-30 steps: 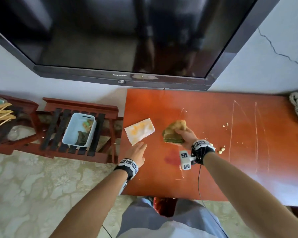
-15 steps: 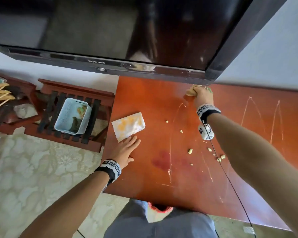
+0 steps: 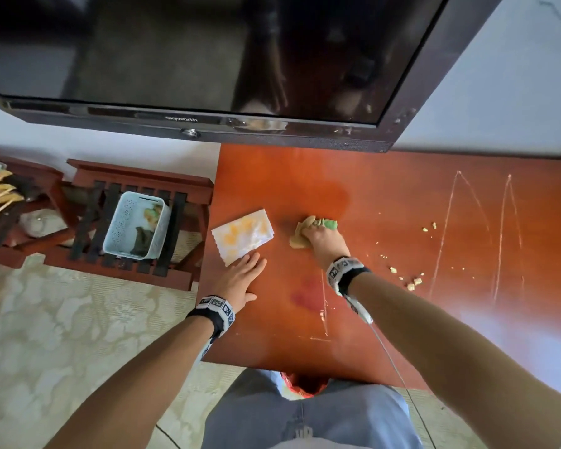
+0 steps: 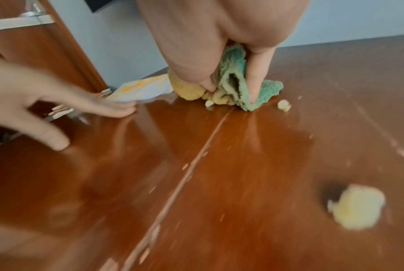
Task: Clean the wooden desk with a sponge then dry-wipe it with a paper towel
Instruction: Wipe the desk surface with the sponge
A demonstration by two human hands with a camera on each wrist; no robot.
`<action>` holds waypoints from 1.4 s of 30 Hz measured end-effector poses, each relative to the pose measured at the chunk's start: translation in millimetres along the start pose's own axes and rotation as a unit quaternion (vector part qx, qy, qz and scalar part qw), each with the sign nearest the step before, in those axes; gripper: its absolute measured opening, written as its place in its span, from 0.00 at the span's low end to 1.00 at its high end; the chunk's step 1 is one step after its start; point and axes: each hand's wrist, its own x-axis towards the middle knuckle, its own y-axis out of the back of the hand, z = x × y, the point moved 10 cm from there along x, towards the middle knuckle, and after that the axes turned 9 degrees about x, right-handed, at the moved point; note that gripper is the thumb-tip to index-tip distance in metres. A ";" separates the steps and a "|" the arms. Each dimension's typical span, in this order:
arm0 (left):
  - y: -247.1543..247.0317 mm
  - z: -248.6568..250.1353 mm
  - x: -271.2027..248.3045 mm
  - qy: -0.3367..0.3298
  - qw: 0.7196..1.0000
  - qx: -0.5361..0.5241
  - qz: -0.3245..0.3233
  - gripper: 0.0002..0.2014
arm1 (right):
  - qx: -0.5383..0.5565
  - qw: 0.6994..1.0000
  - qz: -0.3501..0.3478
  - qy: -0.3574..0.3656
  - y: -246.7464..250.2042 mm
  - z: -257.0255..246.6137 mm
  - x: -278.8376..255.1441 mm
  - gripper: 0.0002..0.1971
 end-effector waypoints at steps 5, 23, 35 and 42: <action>4.0 2.5 -2.4 0.004 1.000 0.002 -0.015 0.46 | 0.008 0.997 -0.076 0.018 -53.3 -25.0 -62.5 0.18; -2.3 8.8 1.3 0.007 0.993 0.054 -0.108 0.71 | 0.204 0.953 0.207 -0.091 141.9 100.2 8.9 0.25; -11.5 7.7 -1.3 0.015 0.998 0.015 -0.065 0.72 | -0.020 0.996 0.064 -0.053 94.0 114.0 27.7 0.09; -5.3 11.2 -4.2 0.008 0.998 0.019 -0.062 0.72 | 0.005 1.000 0.008 -0.011 34.4 57.7 -42.0 0.15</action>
